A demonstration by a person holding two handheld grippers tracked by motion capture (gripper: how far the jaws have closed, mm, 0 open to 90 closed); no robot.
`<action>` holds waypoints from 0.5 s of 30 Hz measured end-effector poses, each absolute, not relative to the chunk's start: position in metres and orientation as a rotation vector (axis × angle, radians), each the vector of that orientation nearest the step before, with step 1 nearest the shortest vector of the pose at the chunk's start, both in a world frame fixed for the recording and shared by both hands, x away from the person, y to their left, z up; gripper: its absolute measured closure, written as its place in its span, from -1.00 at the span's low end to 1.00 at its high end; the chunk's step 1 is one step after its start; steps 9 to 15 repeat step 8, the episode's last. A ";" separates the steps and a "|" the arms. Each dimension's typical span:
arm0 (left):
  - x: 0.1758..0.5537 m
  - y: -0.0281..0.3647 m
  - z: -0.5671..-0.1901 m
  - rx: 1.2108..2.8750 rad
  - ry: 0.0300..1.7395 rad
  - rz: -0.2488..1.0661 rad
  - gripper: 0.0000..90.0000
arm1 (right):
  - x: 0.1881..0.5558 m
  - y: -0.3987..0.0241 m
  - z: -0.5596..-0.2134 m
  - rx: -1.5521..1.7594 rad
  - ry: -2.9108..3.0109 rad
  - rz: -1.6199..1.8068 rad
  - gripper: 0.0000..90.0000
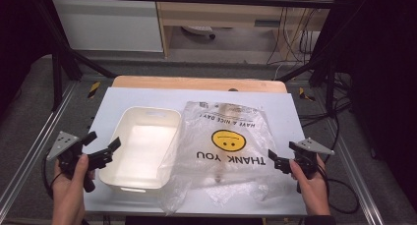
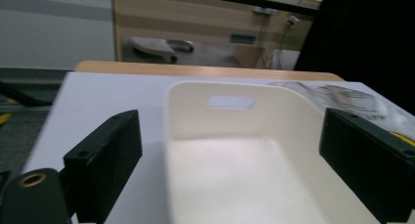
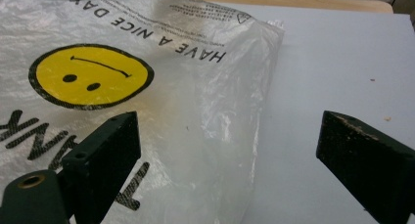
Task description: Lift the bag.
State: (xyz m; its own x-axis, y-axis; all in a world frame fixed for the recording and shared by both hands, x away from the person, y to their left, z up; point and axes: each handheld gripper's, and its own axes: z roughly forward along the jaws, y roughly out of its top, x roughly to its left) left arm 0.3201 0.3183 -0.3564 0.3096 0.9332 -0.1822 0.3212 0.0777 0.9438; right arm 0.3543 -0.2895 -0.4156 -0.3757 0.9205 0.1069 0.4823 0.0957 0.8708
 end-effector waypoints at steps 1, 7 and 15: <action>0.320 0.325 -0.359 1.459 1.239 0.701 -0.81 | 0.354 -0.291 -0.417 1.372 1.911 1.215 -0.79; 0.312 0.362 -0.375 1.433 1.319 0.775 -0.81 | 0.348 -0.302 -0.423 1.395 1.910 1.147 -0.81; 0.311 0.365 -0.377 1.443 1.329 0.807 -0.81 | 0.347 -0.305 -0.426 1.404 1.902 1.152 -0.81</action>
